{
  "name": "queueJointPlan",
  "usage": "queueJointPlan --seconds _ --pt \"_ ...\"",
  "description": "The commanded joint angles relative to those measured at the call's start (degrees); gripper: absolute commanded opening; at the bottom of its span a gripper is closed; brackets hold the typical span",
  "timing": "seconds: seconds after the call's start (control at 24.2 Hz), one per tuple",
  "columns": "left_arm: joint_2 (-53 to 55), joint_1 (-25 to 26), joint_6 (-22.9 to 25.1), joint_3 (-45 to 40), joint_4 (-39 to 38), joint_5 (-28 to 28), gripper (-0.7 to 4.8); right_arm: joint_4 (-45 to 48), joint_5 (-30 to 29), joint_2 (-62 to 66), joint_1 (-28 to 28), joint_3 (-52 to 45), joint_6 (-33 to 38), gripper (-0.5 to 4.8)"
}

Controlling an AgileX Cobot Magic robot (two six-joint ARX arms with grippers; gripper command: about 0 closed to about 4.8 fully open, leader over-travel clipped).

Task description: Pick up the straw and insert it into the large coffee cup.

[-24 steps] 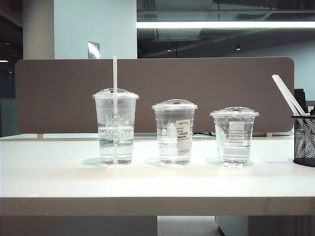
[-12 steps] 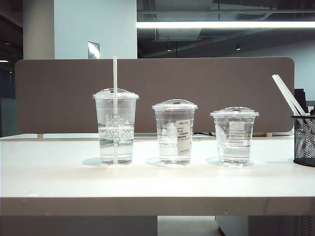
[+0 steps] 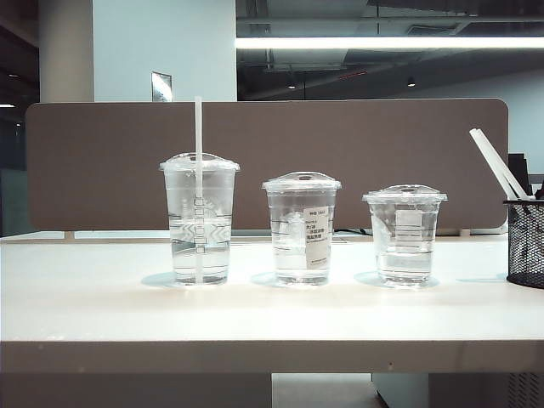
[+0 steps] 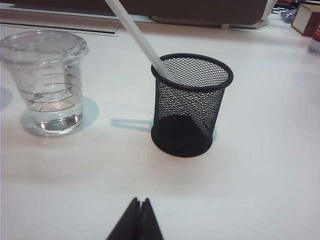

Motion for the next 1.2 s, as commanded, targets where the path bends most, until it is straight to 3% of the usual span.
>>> queueJointPlan --seconds 0.04,0.12,0.29,0.45,0.78,1.2 --pt "0.0 0.15 1.66 -5.68 3.1 -0.59 -0.04 0.59 0.15 -0.07 0.0 -0.39 -0.17 -0.07" --pt "-0.63 0.42 2.99 -9.62 8.79 -0.42 -0.03 0.59 0.15 -0.07 0.0 -0.39 -0.17 -0.07" --pt "-3.34 2.08 2.69 -21.79 30.21 -0.42 -0.03 0.59 0.15 -0.07 0.0 -0.39 -0.15 -0.07" --pt "-7.87 6.86 -1.31 -35.78 49.44 -2.01 -0.03 0.59 0.15 -0.07 0.0 -0.39 -0.17 -0.07" --pt "-14.4 14.43 -8.59 -51.1 54.99 -14.05 -0.03 0.59 0.15 -0.07 0.0 -0.39 -0.15 -0.07" --pt "-17.77 16.37 -10.58 -61.86 55.43 -15.1 -0.03 0.59 0.15 -0.07 0.0 -0.39 -0.15 -0.07"
